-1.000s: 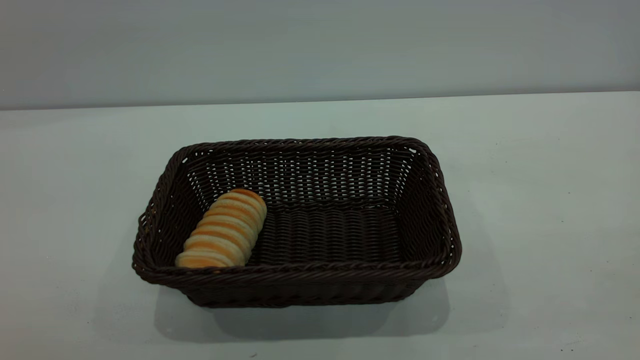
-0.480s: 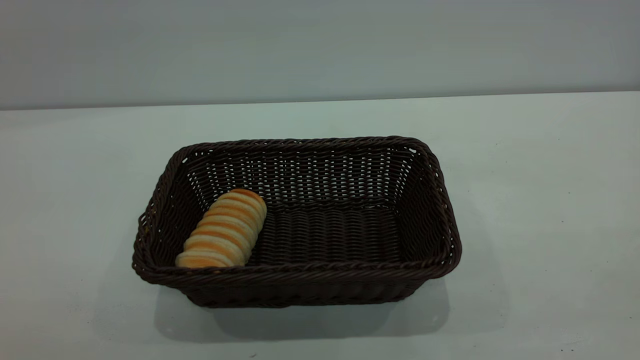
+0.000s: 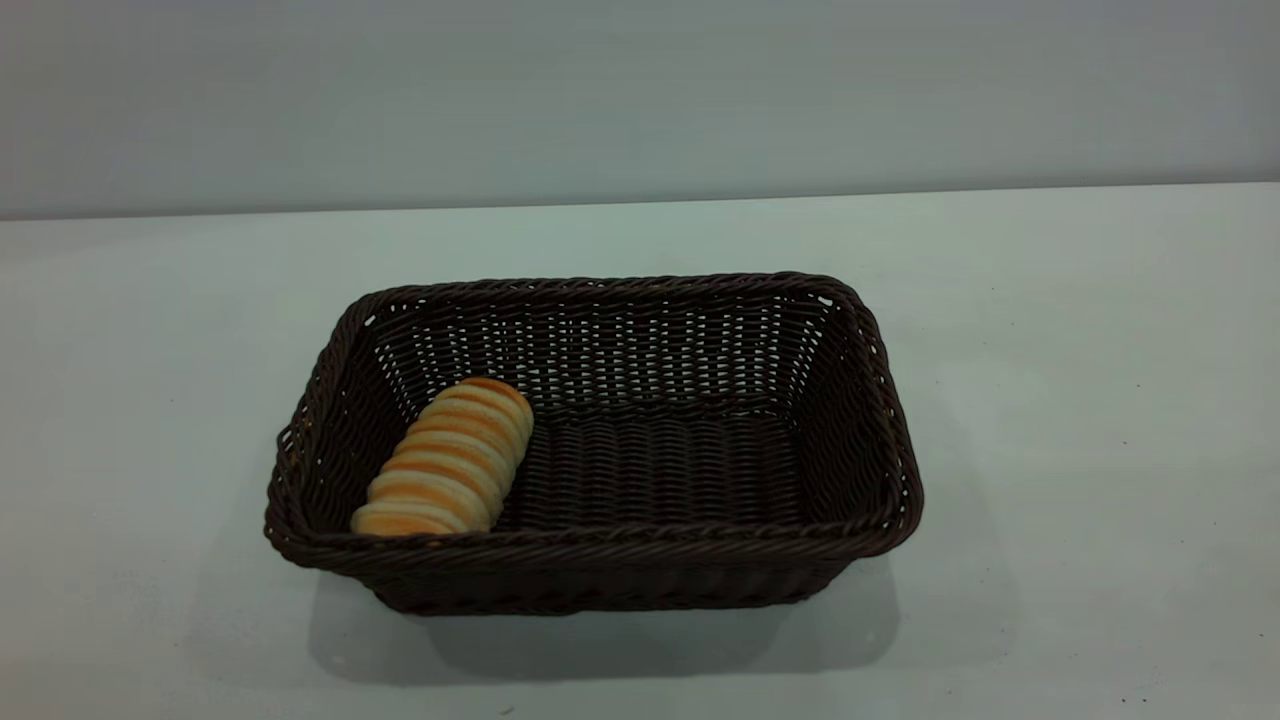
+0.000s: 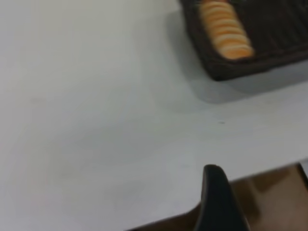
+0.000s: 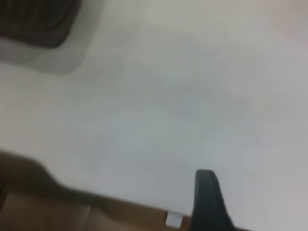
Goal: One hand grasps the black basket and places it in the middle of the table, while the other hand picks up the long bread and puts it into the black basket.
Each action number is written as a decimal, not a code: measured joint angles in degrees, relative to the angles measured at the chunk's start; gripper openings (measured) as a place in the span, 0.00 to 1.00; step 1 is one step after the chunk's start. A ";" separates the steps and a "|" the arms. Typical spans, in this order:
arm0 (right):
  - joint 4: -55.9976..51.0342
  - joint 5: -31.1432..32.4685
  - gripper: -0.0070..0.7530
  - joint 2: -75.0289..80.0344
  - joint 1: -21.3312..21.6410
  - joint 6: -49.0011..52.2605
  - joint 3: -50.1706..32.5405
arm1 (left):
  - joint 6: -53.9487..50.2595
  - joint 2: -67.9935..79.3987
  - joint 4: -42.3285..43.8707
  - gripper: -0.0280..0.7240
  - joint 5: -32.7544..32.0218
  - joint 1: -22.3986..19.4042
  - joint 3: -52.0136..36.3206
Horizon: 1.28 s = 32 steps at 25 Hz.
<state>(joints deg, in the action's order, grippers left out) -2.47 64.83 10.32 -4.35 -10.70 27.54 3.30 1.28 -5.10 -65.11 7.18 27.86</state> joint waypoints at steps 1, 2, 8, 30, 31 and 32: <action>0.00 0.00 0.70 -1.03 1.43 0.00 0.00 | 0.00 -0.47 0.00 0.68 0.00 -1.79 0.00; 0.00 0.00 0.70 -2.30 2.48 0.00 0.00 | 0.00 -1.04 0.00 0.68 0.00 -3.07 0.00; 0.00 0.05 0.69 -8.33 6.82 0.00 0.00 | 0.00 -2.54 -0.03 0.68 -0.05 -7.27 0.00; 0.00 0.24 0.68 -11.27 7.15 0.00 0.00 | 0.00 -2.54 -0.03 0.68 -0.05 -7.52 0.00; 0.00 0.24 0.68 -11.27 7.15 0.00 0.00 | 0.00 -2.54 -0.03 0.68 -0.05 -7.52 0.00; 0.00 0.24 0.68 -11.27 7.15 0.00 0.00 | 0.00 -2.54 -0.03 0.68 -0.05 -7.52 0.00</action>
<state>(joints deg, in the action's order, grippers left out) -2.47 65.06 -0.95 2.80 -10.70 27.54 3.30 -1.26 -5.13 -65.16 -0.34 27.86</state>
